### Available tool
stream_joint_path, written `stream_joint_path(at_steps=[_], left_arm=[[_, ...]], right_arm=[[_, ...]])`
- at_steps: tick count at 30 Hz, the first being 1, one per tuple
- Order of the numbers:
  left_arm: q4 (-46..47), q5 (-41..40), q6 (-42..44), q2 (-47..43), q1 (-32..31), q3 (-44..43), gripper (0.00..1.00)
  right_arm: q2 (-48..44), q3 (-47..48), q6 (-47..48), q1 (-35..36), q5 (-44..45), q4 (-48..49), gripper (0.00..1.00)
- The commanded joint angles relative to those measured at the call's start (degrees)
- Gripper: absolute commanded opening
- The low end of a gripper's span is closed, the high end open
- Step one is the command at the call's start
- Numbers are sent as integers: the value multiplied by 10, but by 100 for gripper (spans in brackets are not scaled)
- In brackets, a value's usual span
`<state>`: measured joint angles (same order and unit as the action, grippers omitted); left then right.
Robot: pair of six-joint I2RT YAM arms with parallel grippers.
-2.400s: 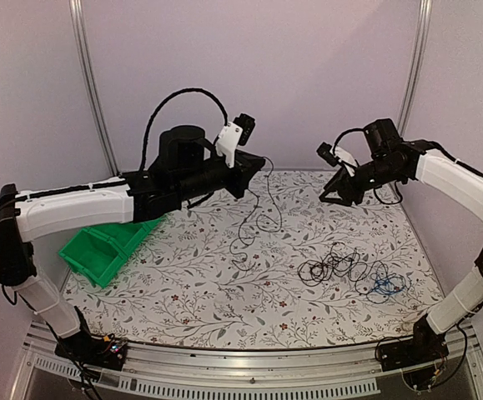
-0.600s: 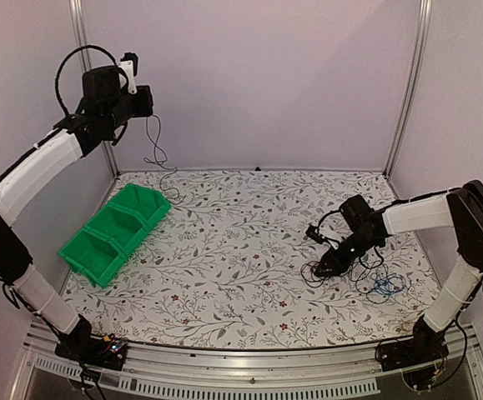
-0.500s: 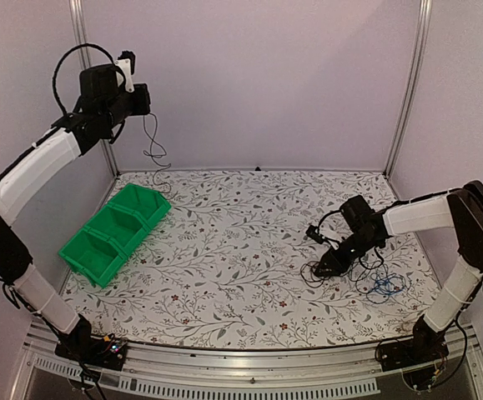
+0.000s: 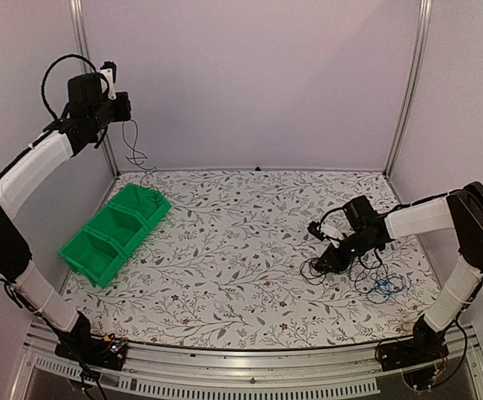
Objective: Untangle the cables
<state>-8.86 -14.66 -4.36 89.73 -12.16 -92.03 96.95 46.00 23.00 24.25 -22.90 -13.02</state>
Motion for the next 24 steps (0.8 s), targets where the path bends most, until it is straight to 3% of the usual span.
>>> stream_joint_path(at_steps=[1, 13, 24], left_arm=[[6, 29, -24, 13, 19, 17, 0], [-4, 2, -33, 59, 27, 31, 0], [3, 0, -40, 5, 33, 98, 0]], right_arm=[[6, -23, -1, -6, 49, -11, 40], [1, -28, -2, -6, 50, -5, 40], [11, -17, -5, -6, 54, -15, 41]])
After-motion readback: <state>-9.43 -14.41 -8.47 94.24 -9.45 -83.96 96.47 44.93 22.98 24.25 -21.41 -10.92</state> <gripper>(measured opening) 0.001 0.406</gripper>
